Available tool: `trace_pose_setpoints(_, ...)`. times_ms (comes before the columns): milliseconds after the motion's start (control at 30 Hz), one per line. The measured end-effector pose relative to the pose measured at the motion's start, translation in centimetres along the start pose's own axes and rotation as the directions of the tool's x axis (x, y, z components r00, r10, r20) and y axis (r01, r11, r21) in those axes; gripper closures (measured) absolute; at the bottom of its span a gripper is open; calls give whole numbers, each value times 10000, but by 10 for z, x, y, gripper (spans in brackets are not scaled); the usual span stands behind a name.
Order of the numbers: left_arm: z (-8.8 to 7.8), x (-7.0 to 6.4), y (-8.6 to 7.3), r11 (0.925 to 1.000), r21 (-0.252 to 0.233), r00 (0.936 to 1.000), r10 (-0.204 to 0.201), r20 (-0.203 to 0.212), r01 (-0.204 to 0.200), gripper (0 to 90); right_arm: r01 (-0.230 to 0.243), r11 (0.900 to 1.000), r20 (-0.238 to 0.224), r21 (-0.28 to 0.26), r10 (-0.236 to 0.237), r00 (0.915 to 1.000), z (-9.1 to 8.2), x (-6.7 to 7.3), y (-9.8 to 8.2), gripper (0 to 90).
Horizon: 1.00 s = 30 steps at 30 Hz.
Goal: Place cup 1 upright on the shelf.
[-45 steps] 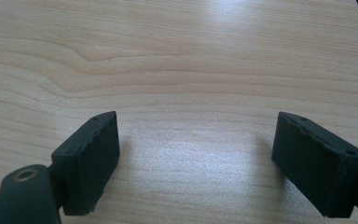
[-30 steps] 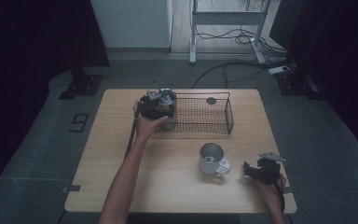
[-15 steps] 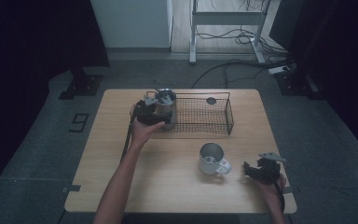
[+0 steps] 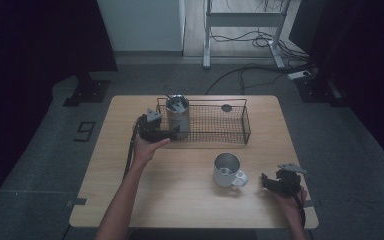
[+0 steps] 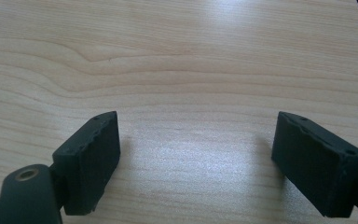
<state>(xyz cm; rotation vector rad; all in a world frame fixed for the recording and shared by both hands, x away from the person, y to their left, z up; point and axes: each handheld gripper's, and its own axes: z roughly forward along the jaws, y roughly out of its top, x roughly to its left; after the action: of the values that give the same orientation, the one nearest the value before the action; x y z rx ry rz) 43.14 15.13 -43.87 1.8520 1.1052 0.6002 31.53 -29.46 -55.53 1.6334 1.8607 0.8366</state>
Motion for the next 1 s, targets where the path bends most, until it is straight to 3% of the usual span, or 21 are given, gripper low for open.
trace_pose_setpoints(267, -23, -8, -9, 9997, -164, 9997, 199, 110, -198, 19, -9, 10000, -4, -8, 9, 10000, 0, 0, 0, 150)
trace_pose_setpoints(500, -44, -11, -21, 9999, 6, 9996, 157, 229, -157, 18, 0, 10000, -2, -11, 0, 10000, 0, 0, 0, 150)
trace_pose_setpoints(667, -59, -11, -38, 9997, 139, 9995, 181, 262, -185, 19, -2, 10000, -4, -11, 2, 10000, 0, 0, 0, 150)
trace_pose_setpoints(1000, -72, -9, -70, 9994, 314, 9985, 120, 531, -137, 31, -1, 10000, 1, -12, 1, 10000, 0, 0, 0, 150)
